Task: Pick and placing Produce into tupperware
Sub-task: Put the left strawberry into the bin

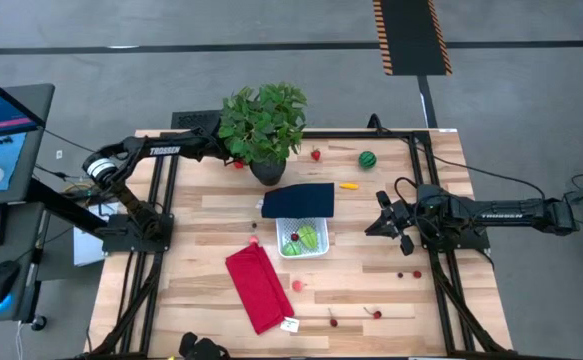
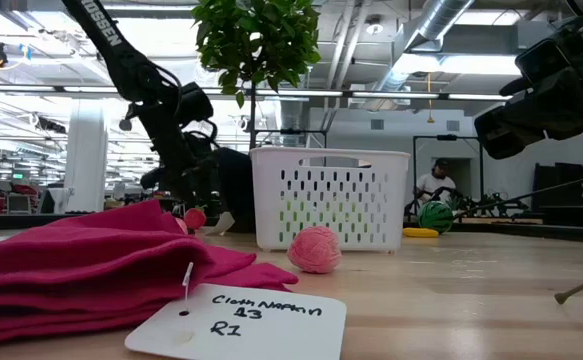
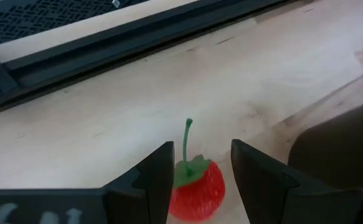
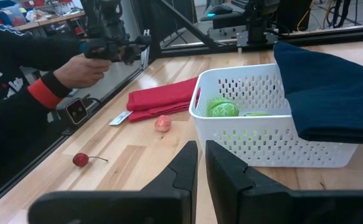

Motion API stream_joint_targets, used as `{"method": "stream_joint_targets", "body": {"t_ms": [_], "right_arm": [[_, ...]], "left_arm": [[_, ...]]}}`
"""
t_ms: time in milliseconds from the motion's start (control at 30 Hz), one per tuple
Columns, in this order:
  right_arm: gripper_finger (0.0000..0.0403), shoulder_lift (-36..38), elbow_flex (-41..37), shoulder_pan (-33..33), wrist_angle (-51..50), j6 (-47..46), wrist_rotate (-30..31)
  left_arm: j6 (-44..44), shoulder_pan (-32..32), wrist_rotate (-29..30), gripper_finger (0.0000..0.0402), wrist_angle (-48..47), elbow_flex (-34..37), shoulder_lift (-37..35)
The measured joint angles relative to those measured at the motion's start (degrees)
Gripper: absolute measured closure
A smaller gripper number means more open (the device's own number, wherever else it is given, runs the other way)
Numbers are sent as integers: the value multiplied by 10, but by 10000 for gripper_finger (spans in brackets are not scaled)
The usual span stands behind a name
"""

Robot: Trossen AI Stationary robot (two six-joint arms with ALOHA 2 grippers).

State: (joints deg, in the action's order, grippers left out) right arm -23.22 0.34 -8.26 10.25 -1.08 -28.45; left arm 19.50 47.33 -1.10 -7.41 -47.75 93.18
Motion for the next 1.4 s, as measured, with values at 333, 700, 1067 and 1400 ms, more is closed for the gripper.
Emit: {"method": "stream_joint_targets", "body": {"t_ms": [333, 700, 1067, 1400], "right_arm": [[346, 0, 0, 0, 0, 0, 0], [346, 0, 0, 0, 0, 0, 0], [346, 0, 0, 0, 0, 0, 0], [346, 0, 0, 0, 0, 0, 0]], "left_arm": [[60, 5, 18, 281, 2, 0, 7], [96, 1, 31, 397, -4, 4, 7], [151, 2, 44, 401, -39, 4, 6], [168, -1, 41, 401, -101, 4, -46]]}}
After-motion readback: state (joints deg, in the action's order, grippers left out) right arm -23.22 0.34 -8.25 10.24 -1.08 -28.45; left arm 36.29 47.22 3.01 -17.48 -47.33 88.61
